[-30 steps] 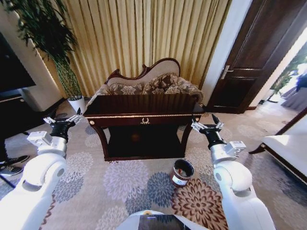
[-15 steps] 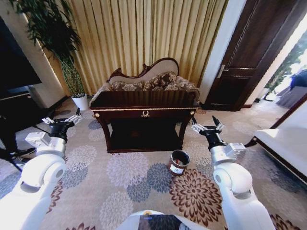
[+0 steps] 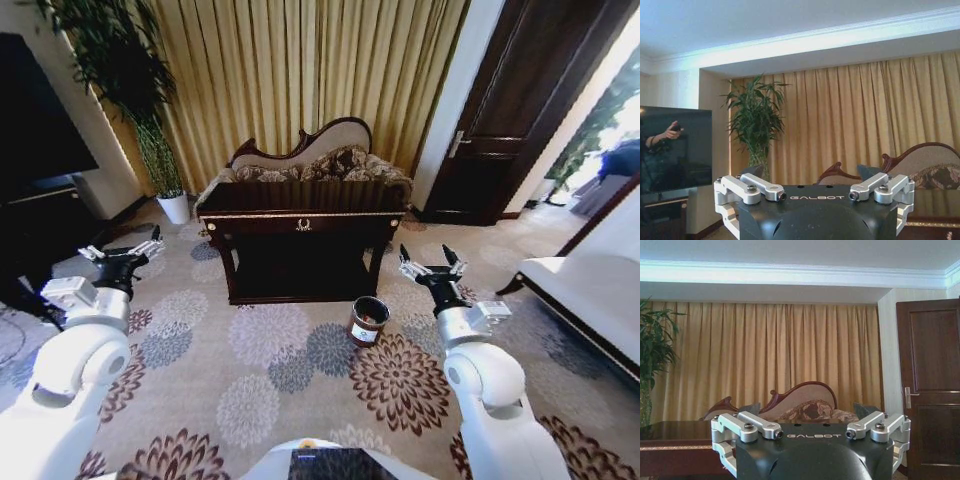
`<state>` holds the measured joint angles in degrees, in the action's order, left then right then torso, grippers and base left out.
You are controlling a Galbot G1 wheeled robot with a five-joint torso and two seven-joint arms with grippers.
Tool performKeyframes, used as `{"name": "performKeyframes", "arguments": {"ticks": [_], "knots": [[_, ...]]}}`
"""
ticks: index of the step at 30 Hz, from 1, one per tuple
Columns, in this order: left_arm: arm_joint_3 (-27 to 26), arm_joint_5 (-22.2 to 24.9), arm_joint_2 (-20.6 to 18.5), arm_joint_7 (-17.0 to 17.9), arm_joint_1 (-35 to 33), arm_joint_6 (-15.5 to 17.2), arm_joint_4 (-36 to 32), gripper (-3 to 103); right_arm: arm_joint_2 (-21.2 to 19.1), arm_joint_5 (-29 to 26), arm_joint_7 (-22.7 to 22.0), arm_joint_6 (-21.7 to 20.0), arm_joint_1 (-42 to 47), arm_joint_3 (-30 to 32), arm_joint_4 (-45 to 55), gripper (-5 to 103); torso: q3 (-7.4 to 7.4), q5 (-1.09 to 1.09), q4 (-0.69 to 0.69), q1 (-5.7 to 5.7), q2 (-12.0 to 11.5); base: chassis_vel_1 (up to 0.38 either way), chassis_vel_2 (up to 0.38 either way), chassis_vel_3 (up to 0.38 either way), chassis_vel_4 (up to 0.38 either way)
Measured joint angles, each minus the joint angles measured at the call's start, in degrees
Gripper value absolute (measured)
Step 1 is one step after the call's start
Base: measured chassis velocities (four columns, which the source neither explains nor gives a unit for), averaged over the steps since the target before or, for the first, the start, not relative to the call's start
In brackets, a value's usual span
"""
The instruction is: Move to the front of the table and place the trash on the table into the trash bin.
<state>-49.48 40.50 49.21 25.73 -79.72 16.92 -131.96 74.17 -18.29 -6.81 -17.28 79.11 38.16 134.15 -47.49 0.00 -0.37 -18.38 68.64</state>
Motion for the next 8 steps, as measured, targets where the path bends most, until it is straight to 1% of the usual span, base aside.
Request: {"name": "performKeyframes", "arguments": {"ticks": [4,8], "knots": [[-0.04,0.01,0.07,-0.04,-0.07,-0.03,-0.05,100,0.1,0.23,0.0,0.01,0.12,-0.01,-0.01,100,0.01,0.0,0.0,0.02,0.01,0.233,-0.214,-0.237,0.231],[0.01,0.02,0.19,-0.06,-0.01,-0.06,-0.06,100,0.46,1.08,0.0,0.25,0.61,-0.06,-0.02,100,0.01,0.0,0.0,0.02,0.01,0.211,-0.21,-0.188,0.219]]}}
